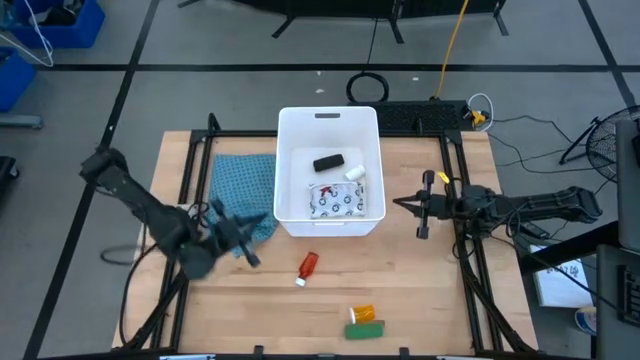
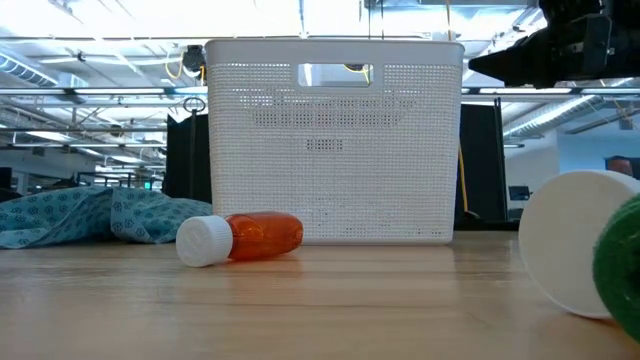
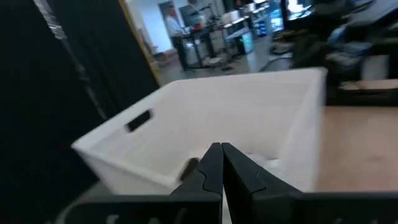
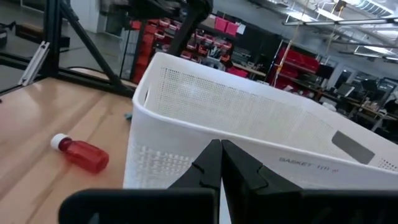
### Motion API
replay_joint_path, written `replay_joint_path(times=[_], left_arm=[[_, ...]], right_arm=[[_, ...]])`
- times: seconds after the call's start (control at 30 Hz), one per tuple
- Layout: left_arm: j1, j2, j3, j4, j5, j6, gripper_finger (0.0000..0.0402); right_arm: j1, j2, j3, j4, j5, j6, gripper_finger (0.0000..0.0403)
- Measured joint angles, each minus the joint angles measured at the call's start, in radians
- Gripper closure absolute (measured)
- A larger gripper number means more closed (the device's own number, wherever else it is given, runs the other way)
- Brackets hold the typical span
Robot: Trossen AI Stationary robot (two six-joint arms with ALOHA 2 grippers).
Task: Pick & place medical supplies in basket/bin
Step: Put the red pill bottle into the white bin
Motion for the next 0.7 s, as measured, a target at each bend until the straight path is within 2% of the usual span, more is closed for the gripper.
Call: replay_joint_path(times=[0.1,0.2,0.3,0.37,0.57,0.7], left_arm=[[-0.02,0.144,0.152,-0.126,0.036,-0.137,0.0401],[-0.013,0.275,0.306,-0.341,0.119,-0.333,0.0401],[0.016,0.4,0.465,-0.551,0.261,-0.53,0.0401],[0.033,0.486,0.555,-0.67,0.347,-0.587,0.0401],[0.109,0.694,0.716,-0.817,0.629,-0.683,0.0401],[0.147,0.766,0.749,-0.84,0.711,-0.757,0.0401]], right_arm=[[0.0,0.0,0.0,0.019,0.0,0.001,0.0403],[0.0,0.0,0.0,0.039,0.0,0.016,0.0403],[0.0,0.0,0.0,0.042,0.0,0.027,0.0403],[0.001,0.0,0.001,0.045,-0.001,0.029,0.0403],[0.002,0.0,0.001,0.045,-0.035,0.029,0.0403],[0.002,0.0,0.001,0.055,-0.052,0.027,0.0403]])
